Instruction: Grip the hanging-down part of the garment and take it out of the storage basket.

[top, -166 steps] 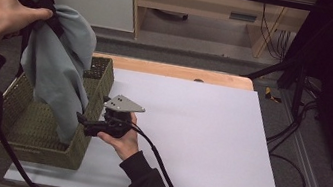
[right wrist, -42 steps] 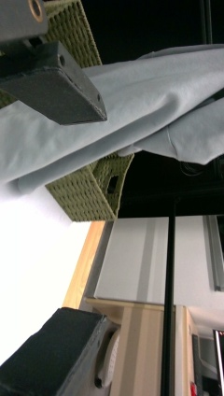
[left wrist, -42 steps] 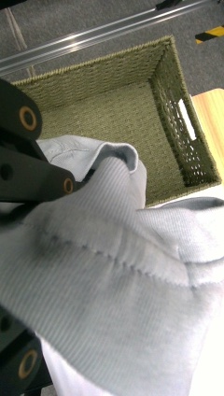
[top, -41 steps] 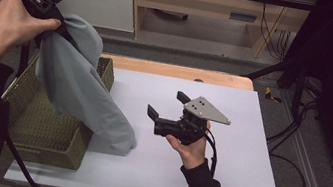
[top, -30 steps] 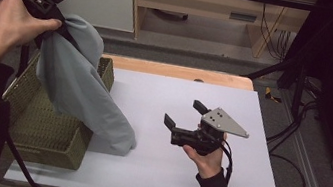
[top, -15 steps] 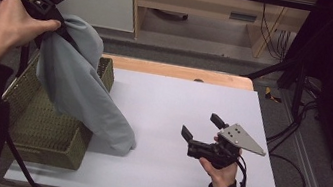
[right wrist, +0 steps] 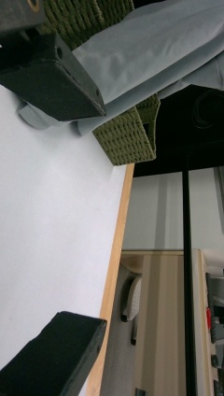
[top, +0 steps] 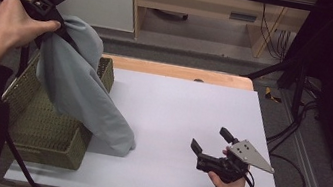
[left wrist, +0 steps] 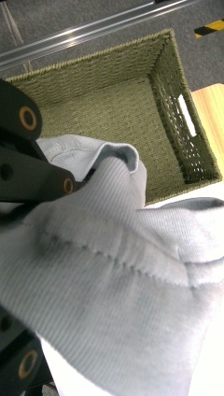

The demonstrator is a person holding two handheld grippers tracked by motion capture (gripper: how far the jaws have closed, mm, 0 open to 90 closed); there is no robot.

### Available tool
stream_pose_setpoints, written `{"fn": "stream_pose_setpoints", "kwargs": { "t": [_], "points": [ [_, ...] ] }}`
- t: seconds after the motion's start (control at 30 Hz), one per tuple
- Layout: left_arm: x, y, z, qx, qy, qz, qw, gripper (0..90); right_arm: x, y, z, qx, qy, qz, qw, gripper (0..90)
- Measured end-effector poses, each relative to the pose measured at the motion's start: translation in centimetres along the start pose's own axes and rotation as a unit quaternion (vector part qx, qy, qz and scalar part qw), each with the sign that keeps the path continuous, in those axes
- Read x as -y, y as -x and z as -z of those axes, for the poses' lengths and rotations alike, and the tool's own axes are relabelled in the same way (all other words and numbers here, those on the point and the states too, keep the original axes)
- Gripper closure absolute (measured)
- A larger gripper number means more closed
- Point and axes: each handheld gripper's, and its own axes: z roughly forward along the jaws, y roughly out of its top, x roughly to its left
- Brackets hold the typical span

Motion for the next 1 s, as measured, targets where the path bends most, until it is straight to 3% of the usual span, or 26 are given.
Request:
{"fn": "stream_pose_setpoints", "kwargs": {
  "t": [0.57,1.0],
  "points": [
    [-0.1,0.0,-0.3,0.005,-0.002,-0.004,1.0000,83.2,2.3,1.3,1.8,0.026,-0.003,-0.001,0.9997,2.1],
    [-0.2,0.2,-0.3,0.006,-0.001,-0.005,1.0000,83.2,3.0,1.0,2.1,0.013,-0.007,0.008,0.9999,2.5]
  ]
}}
